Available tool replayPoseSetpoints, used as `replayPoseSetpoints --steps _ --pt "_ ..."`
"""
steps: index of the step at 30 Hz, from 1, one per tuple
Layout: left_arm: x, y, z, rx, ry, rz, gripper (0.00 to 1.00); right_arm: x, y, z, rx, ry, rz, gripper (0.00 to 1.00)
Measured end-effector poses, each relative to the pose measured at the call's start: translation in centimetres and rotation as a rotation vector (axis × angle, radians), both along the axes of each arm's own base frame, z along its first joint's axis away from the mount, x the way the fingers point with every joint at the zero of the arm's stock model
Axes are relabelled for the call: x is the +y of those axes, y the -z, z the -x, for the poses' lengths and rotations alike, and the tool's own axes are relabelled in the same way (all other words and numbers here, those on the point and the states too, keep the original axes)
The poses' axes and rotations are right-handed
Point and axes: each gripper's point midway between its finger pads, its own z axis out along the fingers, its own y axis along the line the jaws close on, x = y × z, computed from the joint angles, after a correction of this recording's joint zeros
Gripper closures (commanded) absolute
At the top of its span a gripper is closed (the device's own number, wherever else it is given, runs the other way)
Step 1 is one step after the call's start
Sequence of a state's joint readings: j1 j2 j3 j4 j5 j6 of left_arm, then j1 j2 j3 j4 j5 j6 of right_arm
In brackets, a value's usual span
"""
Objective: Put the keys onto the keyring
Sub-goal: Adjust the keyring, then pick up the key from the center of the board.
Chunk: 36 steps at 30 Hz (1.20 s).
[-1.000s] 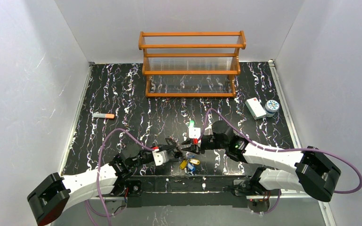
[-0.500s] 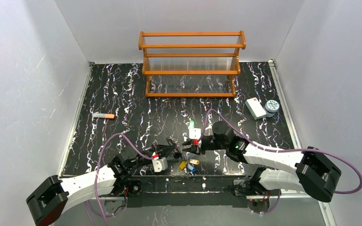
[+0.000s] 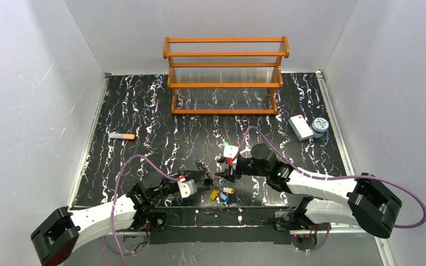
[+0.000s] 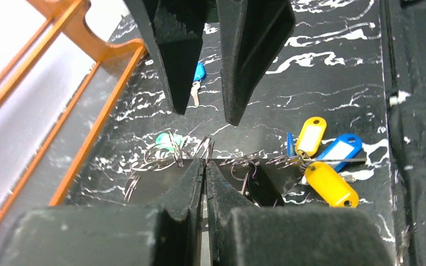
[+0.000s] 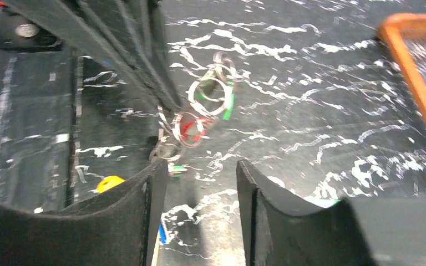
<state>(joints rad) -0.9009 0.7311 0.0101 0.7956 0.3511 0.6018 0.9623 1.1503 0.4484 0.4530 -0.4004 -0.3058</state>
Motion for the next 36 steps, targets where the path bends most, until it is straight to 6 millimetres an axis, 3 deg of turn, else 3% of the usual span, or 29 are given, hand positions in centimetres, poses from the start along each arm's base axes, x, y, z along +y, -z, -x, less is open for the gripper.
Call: replayPoseSetpoints --steps 4,7,16,19,21,27,36 --pt "0.3 0.5 -0.6 0.177 -0.085 0.057 1.0 -0.8 0.1 -2.6 0.068 0.207 -0.024 0.2" --pt "0.2 0.7 -1.2 0.32 -0.153 0.103 1.0 -2.2 0.2 -5.4 0.157 0.424 -0.051 0.16" --pt "-0.5 1.1 -3.0 0.619 -0.313 0.216 1.0 -6.2 1.9 -15.7 0.503 0.948 -0.003 0.2" --pt "-0.7 1.1 -3.0 0.659 -0.323 0.231 1.0 -7.5 3.3 -17.8 0.616 1.041 0.034 0.25" --pt "-0.7 1.1 -3.0 0.673 -0.327 0.237 1.0 -7.9 4.6 -18.0 0.67 1.054 0.082 0.3" --pt "-0.5 1.1 -3.1 0.688 -0.346 0.247 1.0 -7.1 8.0 -16.0 0.804 1.005 0.244 0.38" --pt "-0.2 1.2 -3.2 0.69 -0.362 0.241 1.0 -3.9 8.2 -14.4 0.724 1.019 0.367 0.46"
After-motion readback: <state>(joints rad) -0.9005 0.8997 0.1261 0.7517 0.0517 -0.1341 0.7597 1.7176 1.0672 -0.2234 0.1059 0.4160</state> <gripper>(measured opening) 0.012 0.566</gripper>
